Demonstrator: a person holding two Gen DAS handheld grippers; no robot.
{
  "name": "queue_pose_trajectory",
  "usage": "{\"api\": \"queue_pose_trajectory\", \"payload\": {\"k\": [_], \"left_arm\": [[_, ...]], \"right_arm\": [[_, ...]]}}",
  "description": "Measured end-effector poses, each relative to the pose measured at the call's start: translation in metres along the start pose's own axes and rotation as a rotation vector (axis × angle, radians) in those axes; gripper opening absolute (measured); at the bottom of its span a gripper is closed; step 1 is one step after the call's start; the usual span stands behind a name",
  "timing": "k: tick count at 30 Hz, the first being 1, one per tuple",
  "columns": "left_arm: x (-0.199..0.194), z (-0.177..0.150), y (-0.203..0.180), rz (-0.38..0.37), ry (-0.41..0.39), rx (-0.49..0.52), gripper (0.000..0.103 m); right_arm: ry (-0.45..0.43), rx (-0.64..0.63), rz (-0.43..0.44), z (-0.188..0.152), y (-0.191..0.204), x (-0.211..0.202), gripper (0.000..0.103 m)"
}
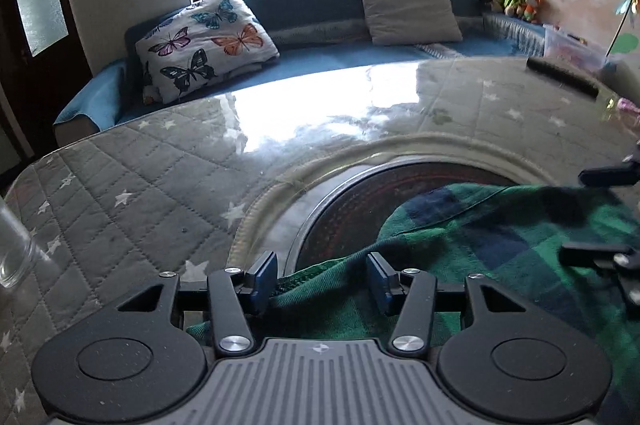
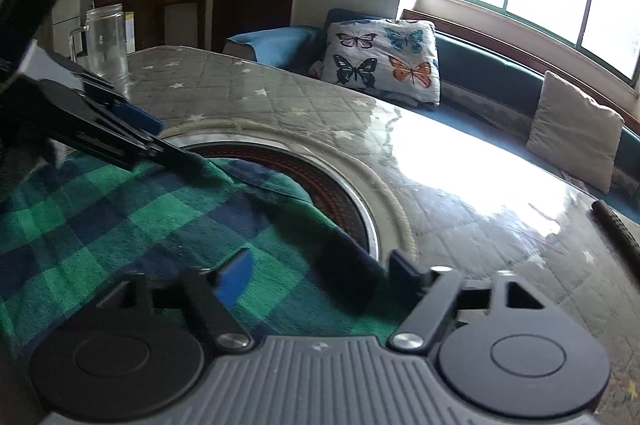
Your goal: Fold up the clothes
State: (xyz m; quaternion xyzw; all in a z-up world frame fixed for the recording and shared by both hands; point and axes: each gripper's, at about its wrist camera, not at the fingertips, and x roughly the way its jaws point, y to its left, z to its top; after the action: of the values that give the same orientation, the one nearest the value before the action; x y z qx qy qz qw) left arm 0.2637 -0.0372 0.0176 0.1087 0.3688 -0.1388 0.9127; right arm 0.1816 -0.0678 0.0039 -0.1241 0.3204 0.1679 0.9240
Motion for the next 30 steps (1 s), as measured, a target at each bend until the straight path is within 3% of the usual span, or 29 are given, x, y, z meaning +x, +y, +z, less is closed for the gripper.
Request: {"api": "queue_pose_trajectory", "payload": {"k": [7, 9, 16, 25, 30], "left_arm": [[0.004, -0.002, 0.009, 0.039, 0.008, -0.027, 0.054], [-0.001, -0.002, 0.013, 0.053, 0.001, -0.034, 0.054], [-0.033, -0.018, 0.031, 0.081, -0.026, -0.053, 0.055], [-0.086, -0.072, 0.062, 0.095, -0.036, -0.119, 0.063], [-0.113, -0.103, 0.073, 0.062, -0.042, -0.191, 0.064]], "right_arm": [[-0.003, -0.012, -0.001, 0.002, 0.005, -0.007, 0.084], [-0.013, -0.028, -0.001, 0.002, 0.011, -0.013, 0.089], [-0.047, -0.162, 0.021, 0.002, 0.051, -0.028, 0.094], [-0.099, -0.354, 0.012, -0.017, 0.114, -0.036, 0.102], [-0.129, -0.416, 0.004, -0.024, 0.140, -0.040, 0.103]]}}
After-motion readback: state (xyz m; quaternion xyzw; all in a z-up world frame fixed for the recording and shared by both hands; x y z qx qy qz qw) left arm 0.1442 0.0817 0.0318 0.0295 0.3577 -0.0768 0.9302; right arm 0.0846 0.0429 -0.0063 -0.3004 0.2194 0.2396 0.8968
